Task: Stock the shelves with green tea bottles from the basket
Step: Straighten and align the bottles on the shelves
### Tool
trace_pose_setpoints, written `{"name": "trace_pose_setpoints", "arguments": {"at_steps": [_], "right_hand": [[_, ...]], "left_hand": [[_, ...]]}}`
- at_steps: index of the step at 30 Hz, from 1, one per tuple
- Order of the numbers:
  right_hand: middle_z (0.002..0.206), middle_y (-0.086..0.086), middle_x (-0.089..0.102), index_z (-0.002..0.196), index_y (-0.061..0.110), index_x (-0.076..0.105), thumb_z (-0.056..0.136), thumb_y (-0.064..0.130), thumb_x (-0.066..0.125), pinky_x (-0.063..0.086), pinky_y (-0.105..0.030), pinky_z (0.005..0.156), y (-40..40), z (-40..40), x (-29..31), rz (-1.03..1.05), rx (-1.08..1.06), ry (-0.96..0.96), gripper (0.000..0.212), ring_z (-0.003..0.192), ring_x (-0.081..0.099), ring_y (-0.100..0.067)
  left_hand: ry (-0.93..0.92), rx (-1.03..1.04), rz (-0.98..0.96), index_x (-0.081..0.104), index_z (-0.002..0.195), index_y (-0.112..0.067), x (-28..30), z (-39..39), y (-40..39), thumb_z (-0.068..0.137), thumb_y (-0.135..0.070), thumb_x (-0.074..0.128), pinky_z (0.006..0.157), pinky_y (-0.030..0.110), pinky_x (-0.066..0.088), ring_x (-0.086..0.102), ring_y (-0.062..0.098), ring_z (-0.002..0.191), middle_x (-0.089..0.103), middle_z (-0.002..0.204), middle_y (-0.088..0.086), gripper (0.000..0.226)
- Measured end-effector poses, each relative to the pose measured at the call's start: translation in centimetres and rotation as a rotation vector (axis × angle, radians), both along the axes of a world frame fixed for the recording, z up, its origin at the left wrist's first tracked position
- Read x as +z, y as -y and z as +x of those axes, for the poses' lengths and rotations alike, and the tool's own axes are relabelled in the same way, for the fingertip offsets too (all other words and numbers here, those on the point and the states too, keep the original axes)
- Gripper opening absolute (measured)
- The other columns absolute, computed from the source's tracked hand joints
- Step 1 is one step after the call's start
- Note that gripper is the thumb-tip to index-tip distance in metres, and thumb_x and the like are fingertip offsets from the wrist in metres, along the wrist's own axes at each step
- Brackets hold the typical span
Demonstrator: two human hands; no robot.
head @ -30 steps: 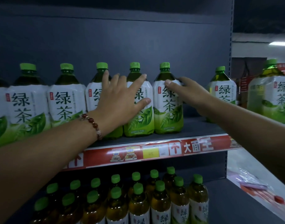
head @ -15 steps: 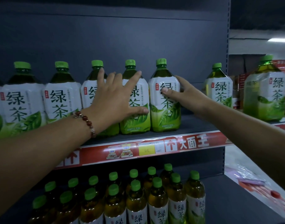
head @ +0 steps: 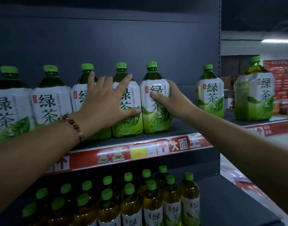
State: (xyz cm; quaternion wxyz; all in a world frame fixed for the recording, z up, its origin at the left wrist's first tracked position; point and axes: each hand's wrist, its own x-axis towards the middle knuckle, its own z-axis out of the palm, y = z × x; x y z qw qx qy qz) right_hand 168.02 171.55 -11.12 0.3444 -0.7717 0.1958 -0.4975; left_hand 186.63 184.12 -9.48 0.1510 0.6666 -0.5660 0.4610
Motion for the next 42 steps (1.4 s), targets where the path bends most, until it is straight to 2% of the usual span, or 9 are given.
{"name": "trace_pose_setpoints", "arguments": {"at_steps": [7,13,16,19,22,27,31,37,42], "right_hand": [[0.118,0.001,0.065,0.142,0.022,0.032,0.092,0.037,0.067,0.058,-0.041,0.090,-0.4,0.1,-0.2,0.005,-0.021,-0.022,0.063,0.102,0.069,-0.015],[0.125,0.000,0.064,0.138,0.026,0.043,0.088,0.057,0.062,0.051,-0.043,0.099,0.0,-1.6,1.6,-0.132,-0.196,-0.310,0.062,0.111,0.064,-0.019],[0.145,-0.006,0.052,0.147,0.022,0.043,0.090,0.063,0.055,0.041,-0.040,0.108,0.3,-3.9,3.1,-0.242,-0.433,-0.395,0.071,0.130,0.052,-0.025],[0.150,-0.012,0.042,0.147,0.017,0.041,0.090,0.060,0.057,0.039,-0.041,0.105,1.3,-6.6,4.2,-0.332,-0.697,-0.376,0.074,0.132,0.046,-0.031],[0.154,-0.014,0.032,0.152,0.016,0.029,0.089,0.058,0.061,0.035,-0.049,0.110,2.8,-9.0,4.7,-0.317,-0.857,-0.405,0.082,0.138,0.035,-0.036],[0.162,-0.017,0.012,0.158,0.017,0.000,0.085,0.060,0.065,0.033,-0.055,0.112,5.4,-9.9,3.8,-0.139,-0.880,-0.493,0.108,0.145,0.022,-0.041],[0.160,-0.021,0.016,0.158,0.016,-0.009,0.079,0.068,0.065,0.037,-0.056,0.108,6.8,-9.2,3.2,-0.146,-0.949,-0.595,0.119,0.142,0.025,-0.043],[0.154,-0.018,0.018,0.157,0.010,-0.003,0.077,0.067,0.068,0.042,-0.053,0.100,7.8,-8.5,3.6,-0.077,-1.019,-0.481,0.121,0.133,0.036,-0.045],[0.137,-0.021,0.032,0.142,0.008,0.030,0.079,0.047,0.079,0.048,-0.050,0.090,8.8,-8.6,3.3,-0.014,-1.002,-0.361,0.089,0.120,0.048,-0.046]], "left_hand": [[-0.090,-0.063,-0.028,0.013,0.156,-0.035,0.1,-1.9,0.0,0.084,-0.082,0.028,0.120,0.058,-0.002,0.008,0.035,0.151,0.001,0.165,0.013,0.087],[0.113,-0.081,-0.027,0.024,0.154,-0.035,0.3,-4.0,1.7,0.084,-0.078,0.032,0.118,0.058,0.011,0.031,0.036,0.140,0.036,0.152,0.017,0.082],[0.136,-0.059,-0.024,0.022,0.154,-0.035,0.8,-4.4,2.5,0.081,-0.081,0.019,0.112,0.053,0.021,0.041,0.033,0.127,0.051,0.134,0.013,0.086],[0.141,-0.044,-0.024,0.020,0.154,-0.034,0.8,-4.4,3.0,0.083,-0.083,0.018,0.103,0.048,0.028,0.044,0.031,0.119,0.056,0.122,0.008,0.086],[0.154,-0.039,-0.045,0.026,0.154,-0.033,0.5,-4.3,3.4,0.082,-0.085,0.018,0.098,0.047,0.030,0.046,0.032,0.114,0.059,0.116,0.007,0.089],[0.172,-0.030,-0.057,0.028,0.153,-0.031,0.3,-4.1,3.7,0.080,-0.086,0.017,0.098,0.048,0.031,0.046,0.032,0.114,0.060,0.116,0.007,0.092],[0.146,-0.043,-0.072,0.030,0.153,-0.030,0.1,-4.3,3.7,0.082,-0.084,0.015,0.101,0.050,0.030,0.046,0.034,0.117,0.061,0.117,0.008,0.091],[0.124,-0.046,-0.075,0.029,0.153,-0.030,-0.1,-4.5,3.7,0.082,-0.083,0.013,0.105,0.052,0.028,0.045,0.035,0.121,0.061,0.119,0.007,0.090],[0.118,-0.053,-0.089,0.031,0.152,-0.029,-0.3,-4.5,3.8,0.083,-0.082,0.016,0.106,0.053,0.028,0.045,0.036,0.122,0.062,0.119,0.009,0.088]]}}
